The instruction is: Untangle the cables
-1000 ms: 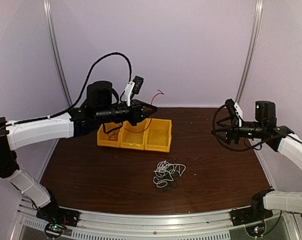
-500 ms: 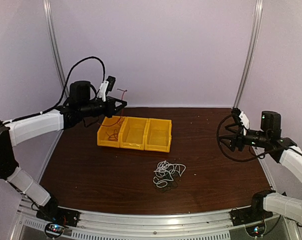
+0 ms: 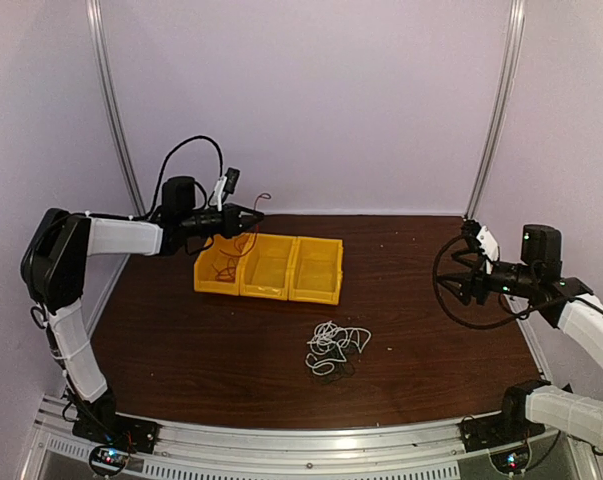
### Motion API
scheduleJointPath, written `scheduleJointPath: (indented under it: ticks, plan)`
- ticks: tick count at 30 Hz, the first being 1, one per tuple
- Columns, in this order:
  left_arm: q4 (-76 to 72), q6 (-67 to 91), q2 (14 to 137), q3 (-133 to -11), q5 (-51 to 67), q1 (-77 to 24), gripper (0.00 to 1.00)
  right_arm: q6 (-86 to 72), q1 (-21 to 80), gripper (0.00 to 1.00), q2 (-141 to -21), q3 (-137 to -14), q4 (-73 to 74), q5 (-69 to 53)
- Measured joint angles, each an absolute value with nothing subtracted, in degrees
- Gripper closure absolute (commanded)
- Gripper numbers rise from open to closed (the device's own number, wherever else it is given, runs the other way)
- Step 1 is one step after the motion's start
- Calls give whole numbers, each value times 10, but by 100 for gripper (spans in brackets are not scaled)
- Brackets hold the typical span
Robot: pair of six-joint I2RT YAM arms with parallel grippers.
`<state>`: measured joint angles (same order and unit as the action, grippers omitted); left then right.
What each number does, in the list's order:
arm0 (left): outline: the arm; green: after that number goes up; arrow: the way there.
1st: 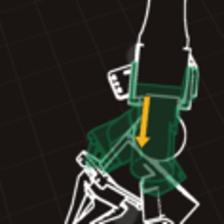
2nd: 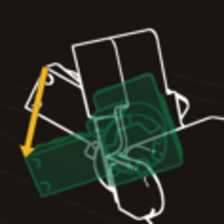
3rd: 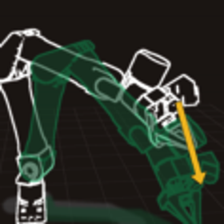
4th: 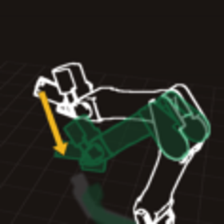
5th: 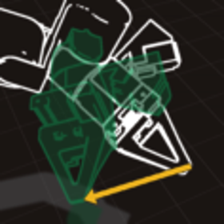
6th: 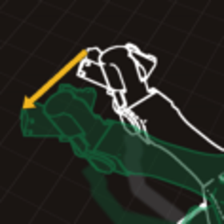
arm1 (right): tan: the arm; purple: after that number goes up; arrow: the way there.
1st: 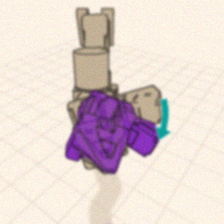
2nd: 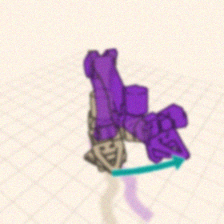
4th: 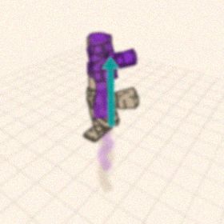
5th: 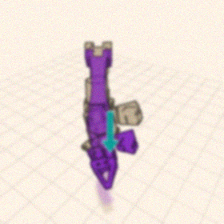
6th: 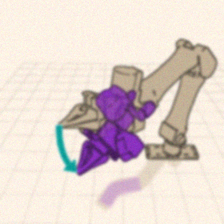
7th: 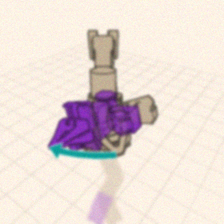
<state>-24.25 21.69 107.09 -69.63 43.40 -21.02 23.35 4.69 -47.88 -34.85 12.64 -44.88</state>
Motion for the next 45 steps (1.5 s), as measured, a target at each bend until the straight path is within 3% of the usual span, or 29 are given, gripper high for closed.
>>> scheduleJointPath:
  ticks: [8,17,30,45]
  plan:
    - [-304,221,1100,-660,530,-159,100,243,45,25,-479,-345,127,-449]
    - [-246,190,1098,-633,537,-132,100,252,44,25,-479,-345,128,-449]
    - [-142,161,1032,-574,489,-132,100,267,44,25,-490,-345,144,-450]
    - [29,191,1082,-683,347,-132,97,273,44,24,-496,-345,158,-450]
